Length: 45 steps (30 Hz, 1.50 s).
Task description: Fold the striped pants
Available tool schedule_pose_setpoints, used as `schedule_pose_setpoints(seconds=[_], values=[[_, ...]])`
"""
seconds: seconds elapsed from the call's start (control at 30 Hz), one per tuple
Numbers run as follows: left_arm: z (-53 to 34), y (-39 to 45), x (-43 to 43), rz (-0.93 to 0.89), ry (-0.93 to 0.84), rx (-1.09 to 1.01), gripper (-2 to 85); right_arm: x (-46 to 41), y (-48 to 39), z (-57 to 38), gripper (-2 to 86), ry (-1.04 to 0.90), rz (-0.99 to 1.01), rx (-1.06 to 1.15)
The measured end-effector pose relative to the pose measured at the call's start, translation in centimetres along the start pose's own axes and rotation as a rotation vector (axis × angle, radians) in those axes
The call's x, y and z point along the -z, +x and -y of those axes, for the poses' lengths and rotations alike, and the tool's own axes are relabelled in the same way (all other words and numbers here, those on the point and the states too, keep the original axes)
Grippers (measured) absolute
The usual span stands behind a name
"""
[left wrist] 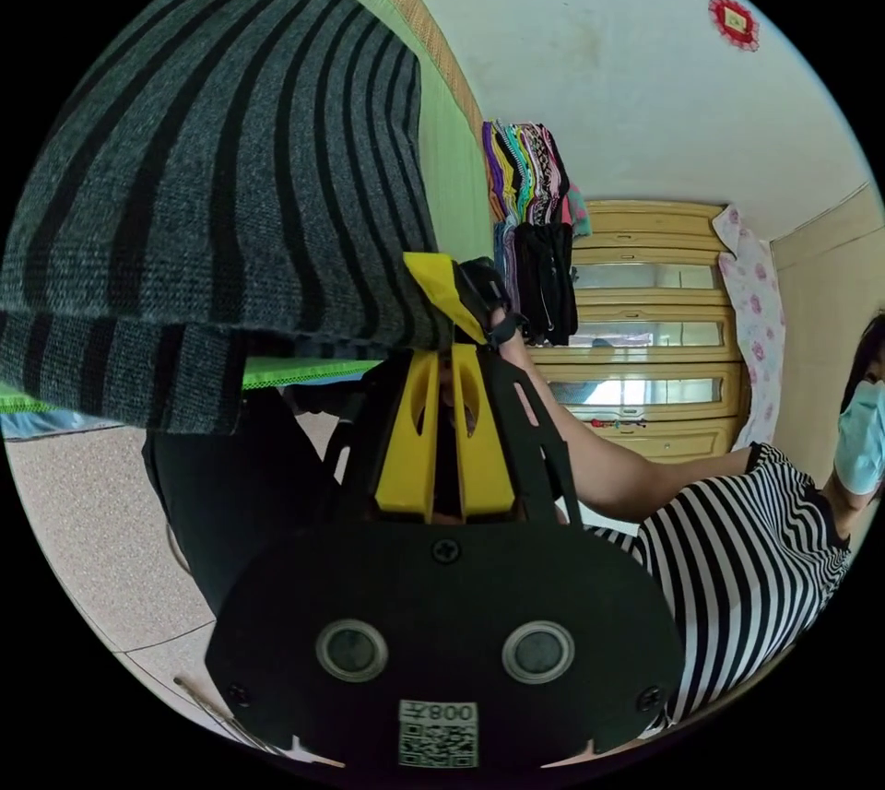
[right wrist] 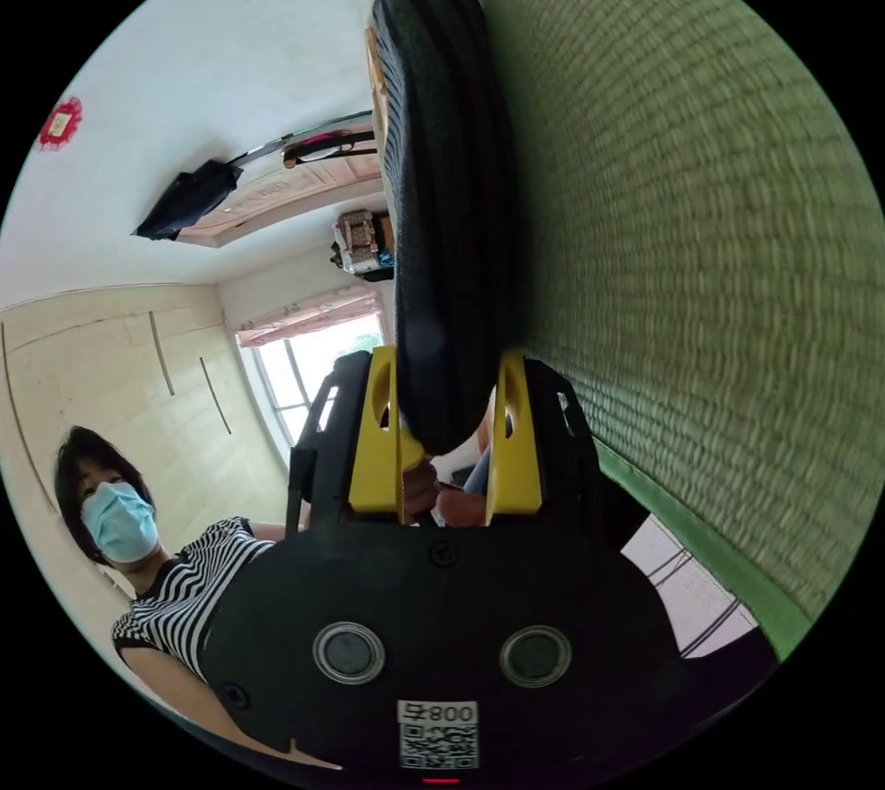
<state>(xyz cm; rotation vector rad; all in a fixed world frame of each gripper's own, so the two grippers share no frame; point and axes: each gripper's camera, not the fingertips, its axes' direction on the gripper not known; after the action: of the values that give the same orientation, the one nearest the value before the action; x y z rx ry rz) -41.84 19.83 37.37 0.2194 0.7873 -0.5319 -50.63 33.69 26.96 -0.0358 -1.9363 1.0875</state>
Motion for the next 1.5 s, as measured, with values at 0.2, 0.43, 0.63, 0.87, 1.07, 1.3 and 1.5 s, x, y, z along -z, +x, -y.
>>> schedule_pose_setpoints(seconds=[0.2,0.43,0.63,0.87,1.07,1.3,1.5], values=[[-1.0,-1.5,1.9,-0.045,0.027,0.015,1.8,0.0,0.8,-0.4,10.0,0.000,-0.024,0.002],[-4.5,-5.4,8.3,-0.111,0.244,0.134,6.0,-0.4,-0.9,-0.3,9.0,-0.014,-0.010,0.010],[-6.8,-9.6,11.3,-0.313,0.476,0.290,11.9,-1.5,-4.8,1.1,8.3,-0.057,-0.040,0.043],[-7.4,-12.5,13.2,-0.535,0.750,0.377,16.1,-2.2,-9.1,4.1,7.8,-0.070,-0.057,0.083],[-6.3,-13.1,14.3,-0.565,0.820,0.425,18.4,-3.4,-10.4,5.6,7.7,-0.073,-0.070,0.093],[-4.9,-13.0,14.9,-0.592,0.882,0.429,19.7,-4.5,-10.1,6.6,7.8,-0.065,-0.076,0.087],[-2.9,-12.5,14.7,-0.503,0.809,0.465,21.0,-4.8,-9.4,7.6,7.8,-0.062,-0.078,0.083]])
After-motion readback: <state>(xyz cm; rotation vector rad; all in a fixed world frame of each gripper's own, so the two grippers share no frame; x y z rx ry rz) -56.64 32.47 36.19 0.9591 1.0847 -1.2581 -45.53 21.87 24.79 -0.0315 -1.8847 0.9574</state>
